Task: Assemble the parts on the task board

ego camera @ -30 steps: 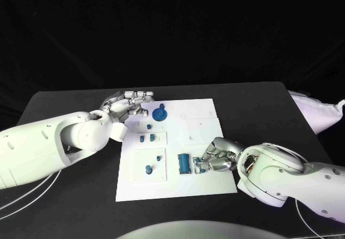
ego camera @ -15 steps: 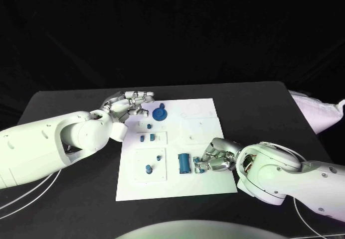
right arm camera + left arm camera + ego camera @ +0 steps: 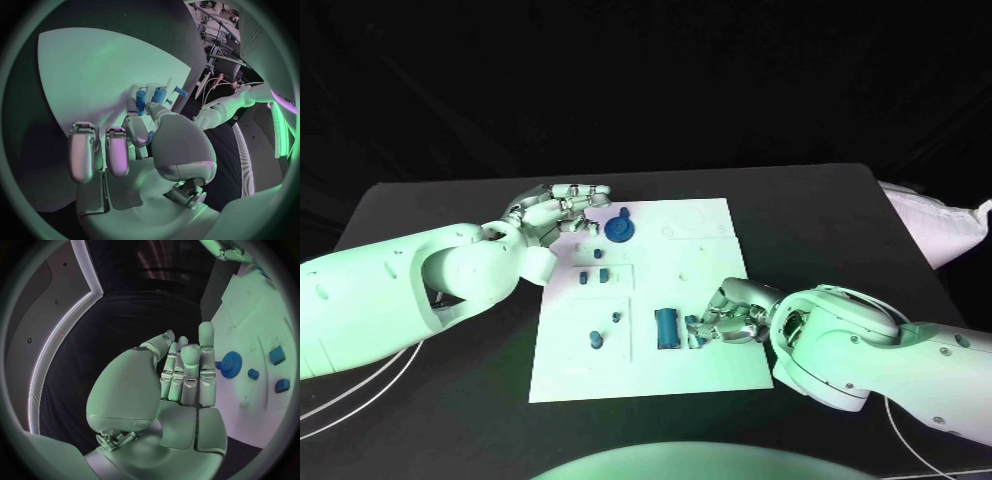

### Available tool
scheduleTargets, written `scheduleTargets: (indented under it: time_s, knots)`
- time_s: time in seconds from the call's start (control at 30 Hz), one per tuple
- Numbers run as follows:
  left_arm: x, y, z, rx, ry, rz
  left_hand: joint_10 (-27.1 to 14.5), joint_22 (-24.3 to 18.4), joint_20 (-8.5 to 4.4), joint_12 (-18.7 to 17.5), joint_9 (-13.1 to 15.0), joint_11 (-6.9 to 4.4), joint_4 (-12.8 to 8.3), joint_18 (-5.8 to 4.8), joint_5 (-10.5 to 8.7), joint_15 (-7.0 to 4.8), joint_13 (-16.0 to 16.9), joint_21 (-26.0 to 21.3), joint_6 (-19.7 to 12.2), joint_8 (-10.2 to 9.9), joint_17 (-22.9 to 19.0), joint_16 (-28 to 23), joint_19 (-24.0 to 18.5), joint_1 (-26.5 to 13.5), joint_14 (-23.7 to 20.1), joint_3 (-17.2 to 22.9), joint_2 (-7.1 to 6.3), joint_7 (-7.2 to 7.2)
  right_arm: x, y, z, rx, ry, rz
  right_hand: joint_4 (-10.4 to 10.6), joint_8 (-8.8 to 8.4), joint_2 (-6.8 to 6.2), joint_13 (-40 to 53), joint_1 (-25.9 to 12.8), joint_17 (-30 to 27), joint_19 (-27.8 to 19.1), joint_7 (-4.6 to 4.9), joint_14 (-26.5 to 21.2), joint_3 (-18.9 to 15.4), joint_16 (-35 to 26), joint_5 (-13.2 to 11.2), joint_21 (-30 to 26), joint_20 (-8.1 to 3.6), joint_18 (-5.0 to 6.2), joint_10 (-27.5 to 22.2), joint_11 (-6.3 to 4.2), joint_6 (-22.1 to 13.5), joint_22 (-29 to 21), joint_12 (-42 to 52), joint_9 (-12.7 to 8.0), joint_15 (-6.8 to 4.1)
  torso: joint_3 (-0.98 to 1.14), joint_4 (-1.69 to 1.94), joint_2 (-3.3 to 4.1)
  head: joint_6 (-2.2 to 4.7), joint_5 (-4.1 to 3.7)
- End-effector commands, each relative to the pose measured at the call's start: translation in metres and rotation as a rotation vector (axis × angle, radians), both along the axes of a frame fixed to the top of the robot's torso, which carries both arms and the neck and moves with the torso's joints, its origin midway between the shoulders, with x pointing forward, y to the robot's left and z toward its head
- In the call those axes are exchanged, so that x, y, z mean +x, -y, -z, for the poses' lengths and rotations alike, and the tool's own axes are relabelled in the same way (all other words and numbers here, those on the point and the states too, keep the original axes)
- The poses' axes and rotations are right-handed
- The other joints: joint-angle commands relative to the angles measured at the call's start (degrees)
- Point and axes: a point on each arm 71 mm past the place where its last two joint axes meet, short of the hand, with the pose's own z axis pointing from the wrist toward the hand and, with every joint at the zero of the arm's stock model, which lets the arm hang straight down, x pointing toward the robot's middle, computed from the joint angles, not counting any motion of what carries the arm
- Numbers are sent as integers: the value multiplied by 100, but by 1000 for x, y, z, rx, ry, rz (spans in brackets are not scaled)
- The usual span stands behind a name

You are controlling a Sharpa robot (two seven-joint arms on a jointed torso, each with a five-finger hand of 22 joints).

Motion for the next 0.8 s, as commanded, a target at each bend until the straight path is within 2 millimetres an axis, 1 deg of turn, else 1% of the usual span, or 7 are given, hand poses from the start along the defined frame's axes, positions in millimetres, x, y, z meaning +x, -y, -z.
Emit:
scheduleTargets:
  time_s: [0.03,0.17,0.33,0.5,0.6,0.7,0.8]
  knots:
    - [0,2,-1,-11,1,22,-41,-9,7,27,-2,-14,2,109,-21,-3,-10,-43,-40,26,-10,-30,-24,-28,-62,-37,43,-7,-2,-4,1,-7,-6,-29,65,27,12,40,-74,973,153,-4,498,-78,41,16,33,-34,-73,68,-8,50,281,48,18,-44,3,6,-3,-6,11]
    - [0,2,-1,-11,0,23,-41,-9,7,27,-2,-14,2,109,-21,-3,-10,-43,-40,26,-10,-30,-24,-28,-62,-37,43,-7,-2,-4,0,-6,-6,-30,141,64,80,168,-117,995,167,-35,502,-162,54,8,54,-41,-80,129,-29,129,316,249,49,-58,1,-5,-1,-3,18]
    - [0,2,-1,-10,-1,24,-41,-9,7,27,-2,-14,2,109,-21,-3,-10,-43,-40,26,-10,-30,-24,-28,-62,-37,43,-7,-3,-3,0,-4,-5,-30,197,72,82,191,-159,1001,168,-48,503,-253,57,6,57,-50,-81,139,-41,152,320,270,65,-69,6,-11,3,-8,28]
    - [0,2,0,-10,-1,24,-41,-9,7,27,-2,-14,2,109,-21,-3,-10,-43,-40,26,-10,-30,-24,-28,-62,-37,43,-7,-4,-2,-1,-2,0,-28,321,69,44,208,-239,1004,169,-60,503,-516,59,-194,58,-63,-81,145,-51,162,324,258,91,-80,8,-4,-2,-6,24]
    - [0,2,0,-10,-1,23,-41,-9,7,27,-2,-14,2,109,-21,-3,-10,-43,-40,26,-10,-30,-24,-28,-62,-37,43,-7,-4,0,-2,-6,4,-28,305,65,37,218,-172,1007,169,-61,503,-590,59,-266,58,-65,-82,148,-55,160,326,257,102,-84,7,-1,-1,-6,23]
    - [0,2,0,-10,-1,23,-41,-9,7,27,-2,-14,2,109,-21,-3,-10,-43,-40,26,-10,-30,-24,-28,-62,-37,43,-7,-4,2,-2,-12,7,-29,117,58,9,227,116,1002,169,-60,501,-649,56,-592,59,-72,-82,145,-54,152,330,242,120,-85,9,-1,0,-5,19]
    - [0,2,0,-9,-1,22,-41,-9,7,27,-2,-14,2,109,-21,-3,-10,-43,-40,26,-10,-30,-24,-28,-62,-37,43,-7,-3,4,-2,-11,15,-24,-41,45,34,234,352,990,165,-55,499,-665,48,-904,54,-70,-81,139,-50,137,326,224,133,-82,9,-4,-2,8,20]
